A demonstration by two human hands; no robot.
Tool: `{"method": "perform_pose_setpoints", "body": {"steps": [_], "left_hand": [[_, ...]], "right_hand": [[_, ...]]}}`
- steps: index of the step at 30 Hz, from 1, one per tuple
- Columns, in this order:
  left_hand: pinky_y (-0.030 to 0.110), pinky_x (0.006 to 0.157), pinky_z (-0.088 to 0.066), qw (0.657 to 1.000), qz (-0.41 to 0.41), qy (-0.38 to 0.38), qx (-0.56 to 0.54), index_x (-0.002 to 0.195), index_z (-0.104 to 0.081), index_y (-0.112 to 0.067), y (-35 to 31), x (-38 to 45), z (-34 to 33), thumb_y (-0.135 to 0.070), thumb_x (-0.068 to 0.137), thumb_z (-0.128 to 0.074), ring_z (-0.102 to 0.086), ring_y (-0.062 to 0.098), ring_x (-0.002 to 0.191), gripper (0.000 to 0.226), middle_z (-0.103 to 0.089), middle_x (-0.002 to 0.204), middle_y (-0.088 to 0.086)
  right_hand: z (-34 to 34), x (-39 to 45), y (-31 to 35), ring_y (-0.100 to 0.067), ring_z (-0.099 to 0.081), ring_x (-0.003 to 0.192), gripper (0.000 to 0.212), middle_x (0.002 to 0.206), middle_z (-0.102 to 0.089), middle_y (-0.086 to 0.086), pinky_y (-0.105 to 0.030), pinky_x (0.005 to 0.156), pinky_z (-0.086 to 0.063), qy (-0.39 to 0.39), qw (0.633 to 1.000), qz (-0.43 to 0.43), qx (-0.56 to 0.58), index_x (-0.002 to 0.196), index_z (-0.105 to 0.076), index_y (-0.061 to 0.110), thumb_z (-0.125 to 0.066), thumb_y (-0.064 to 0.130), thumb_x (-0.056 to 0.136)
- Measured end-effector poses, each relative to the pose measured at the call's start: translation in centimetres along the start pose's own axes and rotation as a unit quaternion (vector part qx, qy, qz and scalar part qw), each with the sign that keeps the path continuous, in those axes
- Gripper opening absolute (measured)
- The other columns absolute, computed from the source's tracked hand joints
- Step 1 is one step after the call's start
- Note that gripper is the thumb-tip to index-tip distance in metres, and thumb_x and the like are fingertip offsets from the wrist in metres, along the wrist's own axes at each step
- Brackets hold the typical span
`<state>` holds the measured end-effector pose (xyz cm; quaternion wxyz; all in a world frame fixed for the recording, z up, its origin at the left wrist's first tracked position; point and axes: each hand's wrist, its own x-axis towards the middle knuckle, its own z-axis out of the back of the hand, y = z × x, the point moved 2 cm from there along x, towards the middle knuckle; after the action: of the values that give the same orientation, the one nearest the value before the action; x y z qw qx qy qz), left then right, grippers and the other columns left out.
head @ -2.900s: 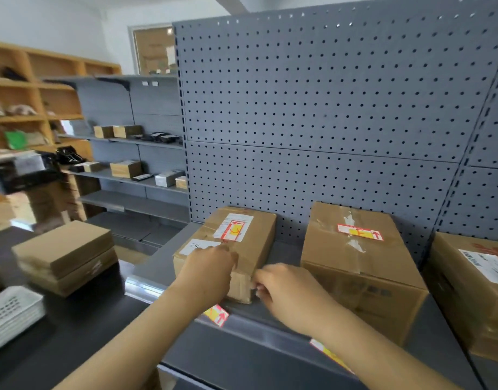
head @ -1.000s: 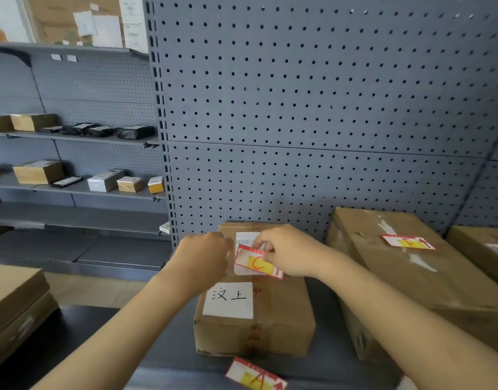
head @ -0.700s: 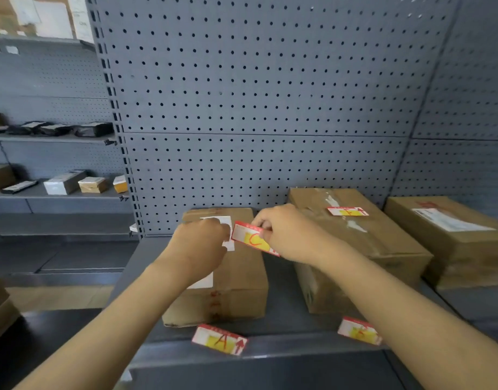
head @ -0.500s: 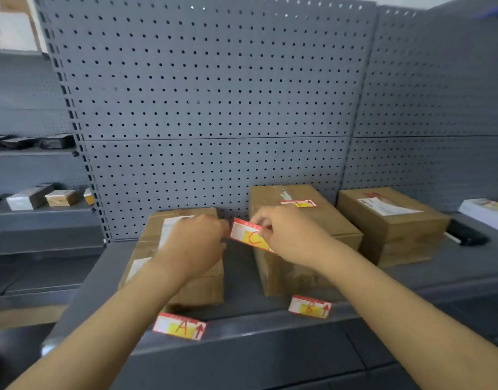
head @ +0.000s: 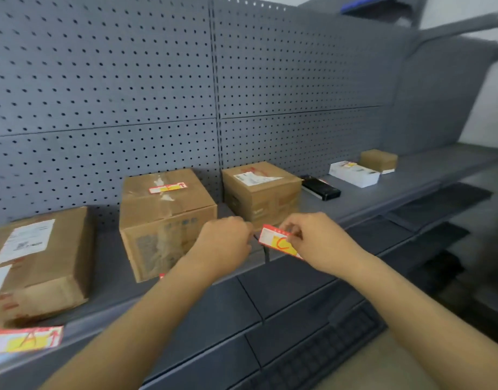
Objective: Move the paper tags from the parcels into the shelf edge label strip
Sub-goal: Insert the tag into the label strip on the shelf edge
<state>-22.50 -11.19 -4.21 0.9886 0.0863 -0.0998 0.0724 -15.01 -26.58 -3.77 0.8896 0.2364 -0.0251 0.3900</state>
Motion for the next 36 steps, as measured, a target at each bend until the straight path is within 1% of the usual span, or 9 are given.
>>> {"method": "perform_pose_setpoints", "body": {"steps": [4, 8, 13, 16, 21, 24, 29, 32, 36], "left_hand": [[0.036, 0.078, -0.047, 0.999, -0.031, 0.012, -0.008, 0.107, -0.060, -0.015, -3.9, 4.7, -2.1, -0.029, 0.093, -0.053, -0.060, 0.027, 0.104, 0.021, -0.063, 0.114, 0.007], [0.036, 0.080, -0.049, 0.998, -0.066, 0.024, -0.009, 0.109, -0.060, -0.015, -6.7, 9.2, -4.2, -0.029, 0.092, -0.054, -0.060, 0.029, 0.105, 0.023, -0.063, 0.115, 0.009], [0.032, 0.069, -0.045, 0.996, -0.076, 0.041, 0.020, 0.104, -0.062, -0.013, -8.9, 14.0, -6.7, -0.027, 0.092, -0.052, -0.063, 0.028, 0.099, 0.020, -0.065, 0.111, 0.010], [0.033, 0.070, -0.048, 0.996, -0.068, 0.065, 0.015, 0.105, -0.062, -0.013, -10.1, 15.9, -8.1, -0.025, 0.091, -0.053, -0.063, 0.029, 0.098, 0.020, -0.065, 0.110, 0.010], [0.030, 0.063, -0.044, 0.996, -0.031, 0.072, 0.039, 0.102, -0.064, -0.014, -12.1, 18.9, -9.9, -0.016, 0.090, -0.050, -0.065, 0.026, 0.094, 0.018, -0.067, 0.106, 0.007], [0.031, 0.062, -0.041, 0.993, 0.022, 0.099, 0.051, 0.103, -0.066, -0.013, -13.1, 19.8, -11.0, -0.013, 0.092, -0.048, -0.066, 0.025, 0.093, 0.021, -0.068, 0.104, 0.008], [0.034, 0.076, -0.052, 0.983, 0.099, 0.149, 0.034, 0.107, -0.066, -0.015, -14.7, 20.5, -13.2, -0.010, 0.091, -0.050, -0.066, 0.024, 0.098, 0.024, -0.068, 0.112, 0.005], [0.035, 0.083, -0.051, 0.976, 0.129, 0.172, 0.035, 0.115, -0.064, -0.017, -15.4, 20.9, -13.7, -0.011, 0.091, -0.052, -0.064, 0.025, 0.105, 0.027, -0.065, 0.120, 0.004], [0.037, 0.085, -0.051, 0.972, 0.159, 0.174, 0.020, 0.120, -0.061, -0.019, -15.2, 20.9, -14.2, -0.014, 0.091, -0.053, -0.063, 0.025, 0.108, 0.030, -0.062, 0.124, 0.004]], "right_hand": [[0.4, 0.4, -5.7, -0.025, -0.064, 0.094, 0.022, 0.107, -0.070, -0.007, -0.043, 0.077, -0.055, 0.005, 0.999, -0.039, -0.017, 0.108, -0.065, 0.021, -0.054, 0.014, 0.090], [0.5, 2.2, -10.9, -0.025, -0.065, 0.094, 0.022, 0.107, -0.071, -0.007, -0.042, 0.077, -0.055, 0.013, 0.997, -0.077, -0.019, 0.107, -0.066, 0.019, -0.054, 0.014, 0.089], [0.3, 4.6, -16.6, -0.026, -0.064, 0.089, 0.021, 0.102, -0.071, -0.009, -0.040, 0.075, -0.054, 0.025, 0.994, -0.102, -0.016, 0.103, -0.066, 0.020, -0.053, 0.013, 0.088], [0.1, 5.7, -19.3, -0.025, -0.064, 0.089, 0.022, 0.103, -0.070, -0.008, -0.039, 0.075, -0.054, 0.041, 0.994, -0.099, -0.005, 0.104, -0.066, 0.020, -0.053, 0.013, 0.088], [0.4, 8.3, -23.7, -0.023, -0.065, 0.087, 0.020, 0.102, -0.072, -0.006, -0.038, 0.075, -0.055, 0.067, 0.995, -0.066, 0.021, 0.102, -0.066, 0.020, -0.054, 0.013, 0.088], [0.5, 10.2, -25.7, -0.023, -0.065, 0.089, 0.021, 0.104, -0.071, -0.006, -0.037, 0.075, -0.056, 0.094, 0.995, -0.022, 0.025, 0.105, -0.066, 0.020, -0.054, 0.013, 0.089], [0.8, 12.0, -27.9, -0.021, -0.065, 0.093, 0.022, 0.109, -0.070, -0.004, -0.041, 0.079, -0.056, 0.125, 0.991, 0.037, 0.042, 0.108, -0.064, 0.022, -0.053, 0.015, 0.090], [0.6, 12.8, -28.6, -0.020, -0.064, 0.095, 0.021, 0.111, -0.069, -0.003, -0.041, 0.080, -0.056, 0.142, 0.986, 0.061, 0.054, 0.108, -0.064, 0.024, -0.054, 0.017, 0.091], [-0.1, 13.5, -28.6, -0.020, -0.064, 0.093, 0.020, 0.110, -0.070, -0.002, -0.041, 0.079, -0.055, 0.154, 0.981, 0.090, 0.070, 0.107, -0.064, 0.023, -0.054, 0.016, 0.090]]}}
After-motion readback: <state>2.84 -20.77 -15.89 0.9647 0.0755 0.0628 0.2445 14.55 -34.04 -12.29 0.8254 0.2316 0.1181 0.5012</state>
